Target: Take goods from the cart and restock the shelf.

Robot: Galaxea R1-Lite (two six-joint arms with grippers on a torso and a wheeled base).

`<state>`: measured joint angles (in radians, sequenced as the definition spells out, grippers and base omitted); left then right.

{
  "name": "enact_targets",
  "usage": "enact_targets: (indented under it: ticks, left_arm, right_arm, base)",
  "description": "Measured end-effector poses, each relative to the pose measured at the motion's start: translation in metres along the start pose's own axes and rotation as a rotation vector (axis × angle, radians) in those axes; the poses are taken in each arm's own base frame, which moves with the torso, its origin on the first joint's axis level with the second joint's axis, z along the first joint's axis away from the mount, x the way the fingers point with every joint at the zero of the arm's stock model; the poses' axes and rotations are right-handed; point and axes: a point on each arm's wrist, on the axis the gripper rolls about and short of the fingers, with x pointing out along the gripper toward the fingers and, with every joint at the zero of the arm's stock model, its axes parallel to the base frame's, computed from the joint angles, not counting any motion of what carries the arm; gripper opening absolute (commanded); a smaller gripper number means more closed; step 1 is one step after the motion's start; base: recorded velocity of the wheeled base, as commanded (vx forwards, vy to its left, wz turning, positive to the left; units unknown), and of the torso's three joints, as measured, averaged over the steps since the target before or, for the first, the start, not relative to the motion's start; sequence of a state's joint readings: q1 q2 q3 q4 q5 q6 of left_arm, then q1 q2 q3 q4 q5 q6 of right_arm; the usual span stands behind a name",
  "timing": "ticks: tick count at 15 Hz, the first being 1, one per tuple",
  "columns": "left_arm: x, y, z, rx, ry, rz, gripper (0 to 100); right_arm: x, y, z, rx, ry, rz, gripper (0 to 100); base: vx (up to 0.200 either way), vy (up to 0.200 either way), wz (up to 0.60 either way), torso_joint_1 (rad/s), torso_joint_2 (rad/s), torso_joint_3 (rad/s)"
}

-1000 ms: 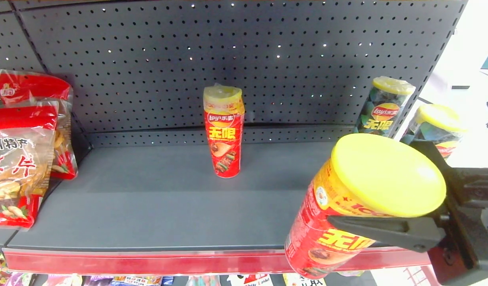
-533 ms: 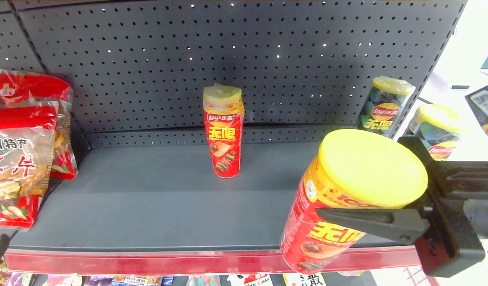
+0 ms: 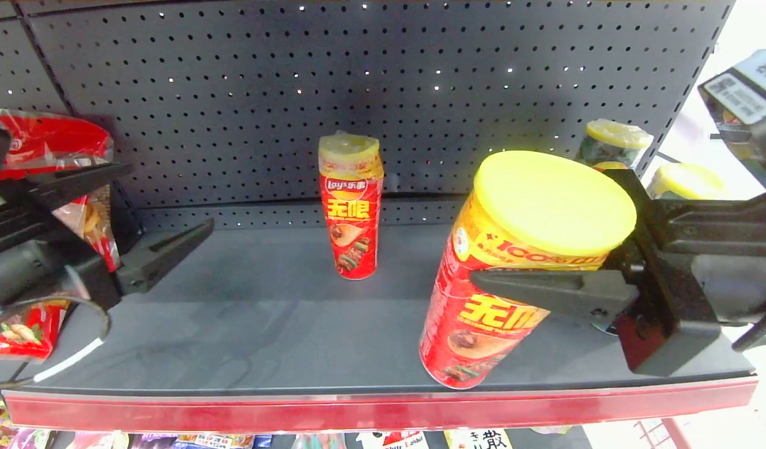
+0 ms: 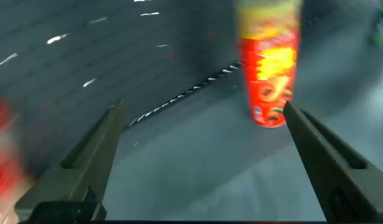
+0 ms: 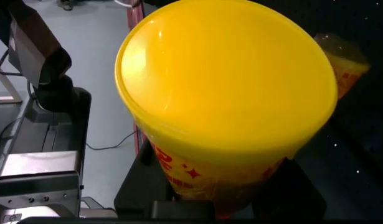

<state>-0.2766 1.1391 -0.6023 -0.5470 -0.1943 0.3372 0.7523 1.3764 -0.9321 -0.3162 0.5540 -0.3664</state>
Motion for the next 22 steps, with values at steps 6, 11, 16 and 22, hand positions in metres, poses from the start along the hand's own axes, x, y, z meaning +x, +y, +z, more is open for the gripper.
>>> enact_targets:
  ticks: [6, 11, 16, 22]
  left_arm:
    - [0.064, -0.002, -0.022, -0.048, 0.097, -0.12, 100]
    - [0.104, 0.001, -0.031, -0.059, 0.102, -0.175, 100]
    - [0.145, 0.003, -0.034, -0.063, 0.085, -0.22, 100]
    - [0.173, -0.017, -0.033, -0.081, 0.046, -0.291, 100]
  right_arm:
    - [0.007, -0.008, 0.005, 0.026, -0.013, -0.011, 0]
    - [0.013, -0.017, 0.006, 0.027, -0.013, -0.023, 0]
    - [0.016, -0.025, -0.001, 0.038, 0.006, -0.041, 0]
    - [0.018, -0.031, -0.009, 0.053, 0.031, -0.056, 0]
  base:
    - [0.0, 0.0, 0.0, 0.0, 0.0, 0.0]
    - [0.0, 0.0, 0.0, 0.0, 0.0, 0.0]
    - [0.0, 0.0, 0.0, 0.0, 0.0, 0.0]
    - [0.0, 0.0, 0.0, 0.0, 0.0, 0.0]
